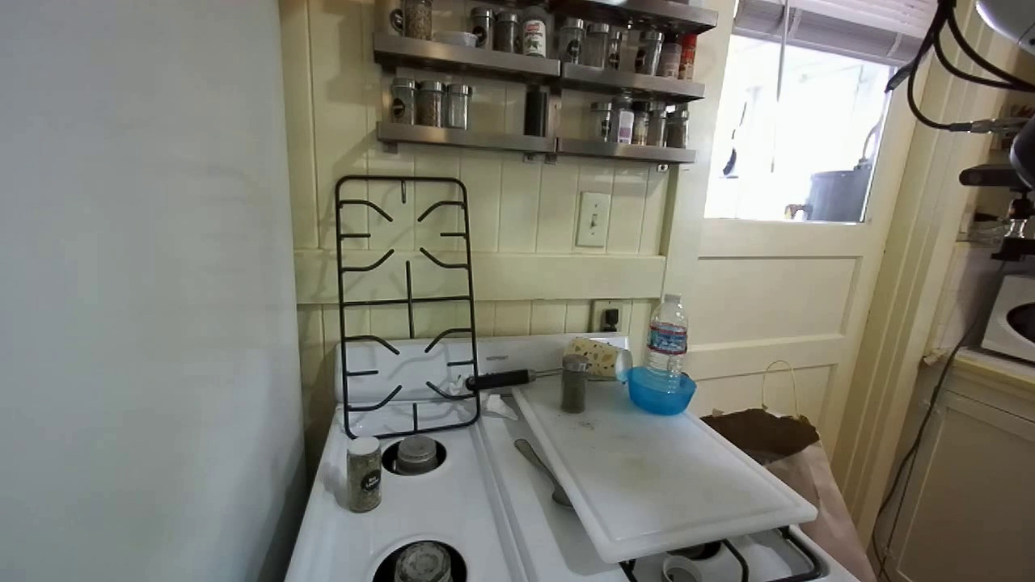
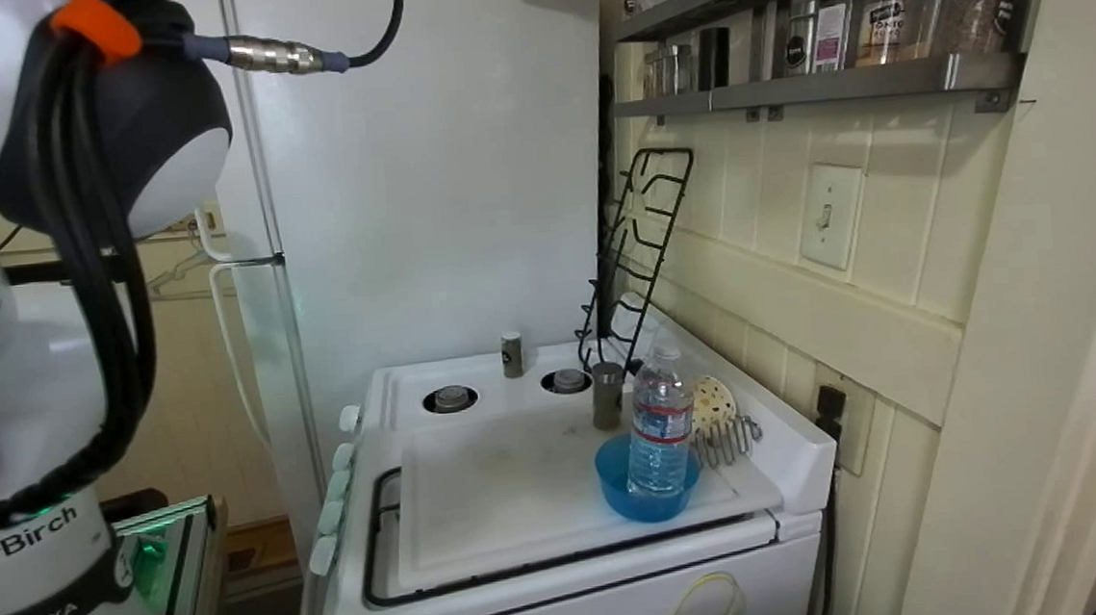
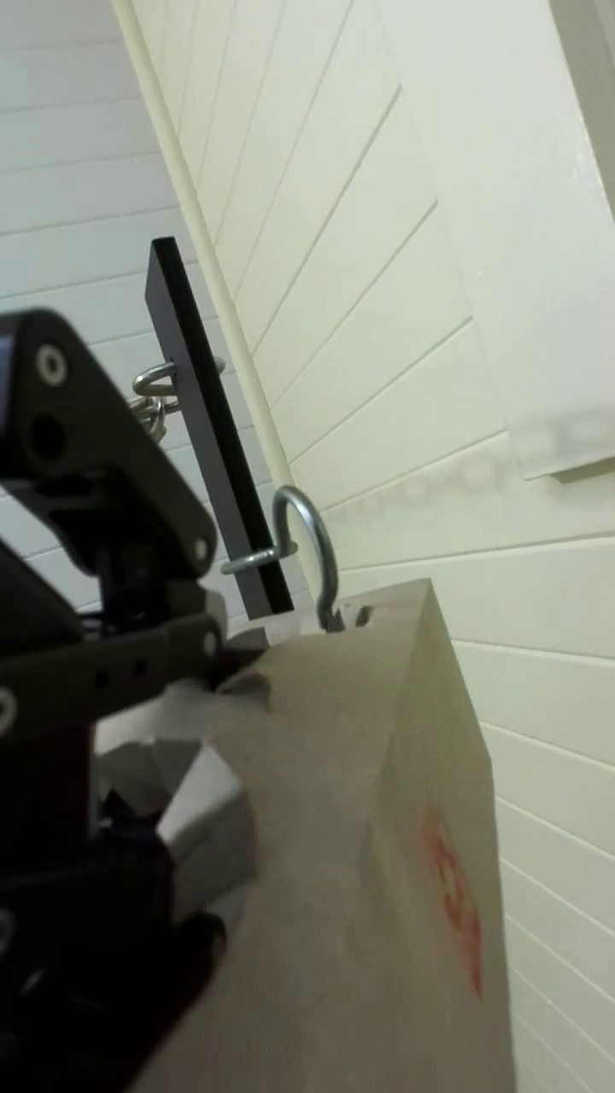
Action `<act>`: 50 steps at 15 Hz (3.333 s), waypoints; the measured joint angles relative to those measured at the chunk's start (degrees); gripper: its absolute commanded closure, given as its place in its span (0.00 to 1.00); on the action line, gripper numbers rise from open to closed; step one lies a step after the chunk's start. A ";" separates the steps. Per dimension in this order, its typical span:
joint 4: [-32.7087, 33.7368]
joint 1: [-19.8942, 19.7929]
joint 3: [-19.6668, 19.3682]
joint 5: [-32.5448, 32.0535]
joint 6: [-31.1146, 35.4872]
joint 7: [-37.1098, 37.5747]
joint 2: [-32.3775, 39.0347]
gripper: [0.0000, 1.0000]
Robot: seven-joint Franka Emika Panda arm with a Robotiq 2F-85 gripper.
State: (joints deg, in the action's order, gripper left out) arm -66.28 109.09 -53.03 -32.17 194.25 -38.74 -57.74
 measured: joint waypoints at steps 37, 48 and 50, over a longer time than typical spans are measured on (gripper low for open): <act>-19.12 -20.54 -3.42 -4.03 2.70 11.70 -0.85 0.00; -22.73 -29.87 -0.64 -4.38 3.58 11.79 0.79 0.00; -22.13 -32.27 -1.41 -3.97 5.04 11.78 3.13 0.00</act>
State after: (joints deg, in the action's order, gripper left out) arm -88.41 76.82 -54.44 -36.14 199.28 -26.95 -54.61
